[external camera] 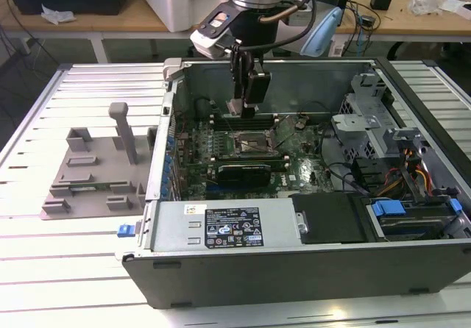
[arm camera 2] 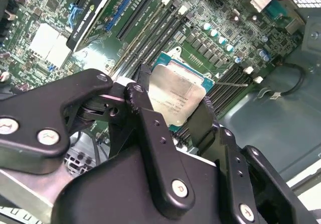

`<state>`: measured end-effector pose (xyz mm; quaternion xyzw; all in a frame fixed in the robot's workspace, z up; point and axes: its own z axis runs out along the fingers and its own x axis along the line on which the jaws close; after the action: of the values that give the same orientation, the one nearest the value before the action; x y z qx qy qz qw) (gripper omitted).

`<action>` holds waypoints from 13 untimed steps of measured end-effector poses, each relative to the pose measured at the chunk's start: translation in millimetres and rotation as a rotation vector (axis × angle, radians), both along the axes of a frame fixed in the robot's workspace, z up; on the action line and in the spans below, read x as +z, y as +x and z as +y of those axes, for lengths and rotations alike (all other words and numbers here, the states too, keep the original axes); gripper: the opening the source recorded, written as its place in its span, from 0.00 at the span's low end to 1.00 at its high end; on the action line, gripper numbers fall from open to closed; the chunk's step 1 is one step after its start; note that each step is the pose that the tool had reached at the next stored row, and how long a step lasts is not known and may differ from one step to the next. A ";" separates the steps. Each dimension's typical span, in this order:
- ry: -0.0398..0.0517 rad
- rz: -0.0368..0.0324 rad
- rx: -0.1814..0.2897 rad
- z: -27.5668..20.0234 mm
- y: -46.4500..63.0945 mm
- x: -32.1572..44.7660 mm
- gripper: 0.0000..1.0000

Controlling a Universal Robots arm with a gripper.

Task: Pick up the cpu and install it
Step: 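Place the cpu into insertion slot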

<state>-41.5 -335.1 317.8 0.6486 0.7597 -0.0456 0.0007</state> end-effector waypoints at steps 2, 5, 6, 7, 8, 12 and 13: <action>-0.0014 0.0000 -0.023 0.0 0.0 0.0 0.55; -0.0028 -0.0001 -0.050 0.0 0.0 0.0 0.55; -0.0031 0.0000 -0.056 0.0 0.0 0.0 0.55; -0.0036 0.0000 -0.063 0.0 0.0 0.0 0.55; -0.0038 0.0000 -0.067 0.0 0.0 0.0 0.55; -0.0056 0.0000 -0.099 0.0 0.0 0.0 0.55; -0.0060 0.0000 -0.109 0.0 0.0 0.0 0.55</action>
<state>-41.4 -335.1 317.8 0.6892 0.7230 -0.0479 0.0002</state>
